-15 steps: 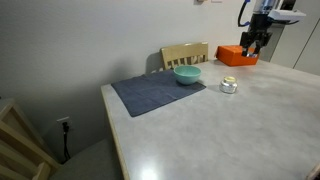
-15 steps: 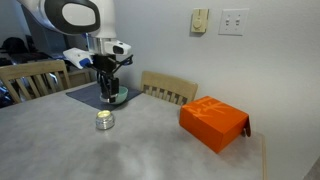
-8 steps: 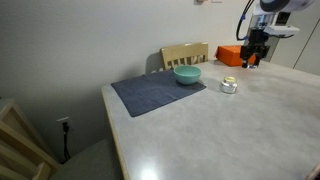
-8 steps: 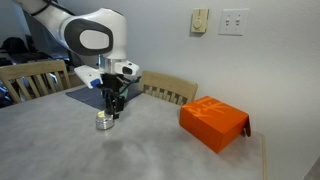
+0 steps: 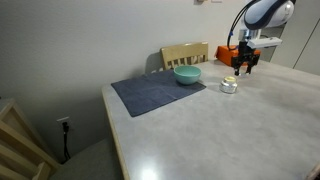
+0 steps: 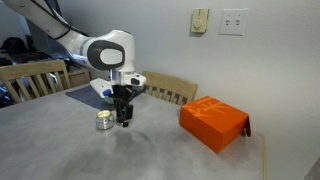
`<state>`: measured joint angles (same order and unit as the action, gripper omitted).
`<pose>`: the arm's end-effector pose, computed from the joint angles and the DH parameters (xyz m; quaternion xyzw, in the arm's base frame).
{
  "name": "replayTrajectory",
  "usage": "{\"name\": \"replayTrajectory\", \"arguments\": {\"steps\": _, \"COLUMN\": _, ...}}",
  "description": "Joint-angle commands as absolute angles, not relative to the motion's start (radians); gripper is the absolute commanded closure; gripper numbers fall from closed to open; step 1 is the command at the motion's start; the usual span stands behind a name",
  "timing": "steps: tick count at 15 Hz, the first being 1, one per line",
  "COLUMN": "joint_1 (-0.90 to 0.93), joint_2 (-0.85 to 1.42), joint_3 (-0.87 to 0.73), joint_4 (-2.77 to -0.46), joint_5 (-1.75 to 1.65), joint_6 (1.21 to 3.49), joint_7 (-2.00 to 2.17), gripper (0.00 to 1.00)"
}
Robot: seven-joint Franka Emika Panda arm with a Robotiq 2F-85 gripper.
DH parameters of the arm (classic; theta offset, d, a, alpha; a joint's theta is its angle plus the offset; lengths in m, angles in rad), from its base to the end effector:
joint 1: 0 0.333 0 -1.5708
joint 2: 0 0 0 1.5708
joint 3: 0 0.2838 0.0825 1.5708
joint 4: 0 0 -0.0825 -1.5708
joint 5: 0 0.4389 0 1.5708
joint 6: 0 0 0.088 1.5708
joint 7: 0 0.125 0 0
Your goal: Remove the lid from the jar and put it on the table
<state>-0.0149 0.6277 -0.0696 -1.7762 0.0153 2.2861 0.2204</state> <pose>0.6604 -0.0557 0.1114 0.9866 -0.1515 -0.0569 0.0192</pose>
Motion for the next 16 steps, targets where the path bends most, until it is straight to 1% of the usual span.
{"name": "replayTrajectory", "arguments": {"steps": 1, "joint_1": -0.023, "joint_2": 0.693, "joint_3": -0.081, "joint_4": -1.708, "joint_5": 0.031, "joint_6": 2.328, "joint_7": 0.240, "gripper": 0.56}}
{"name": "replayTrajectory", "arguments": {"steps": 6, "joint_1": -0.047, "joint_2": 0.751, "joint_3": -0.058, "joint_4": -1.648, "joint_5": 0.100, "joint_6": 2.353, "joint_7": 0.216, "gripper": 0.56}}
{"name": "replayTrajectory", "arguments": {"steps": 16, "joint_1": -0.028, "joint_2": 0.874, "joint_3": -0.076, "joint_4": -1.509, "joint_5": 0.086, "joint_6": 2.336, "joint_7": 0.249, "gripper": 0.56}}
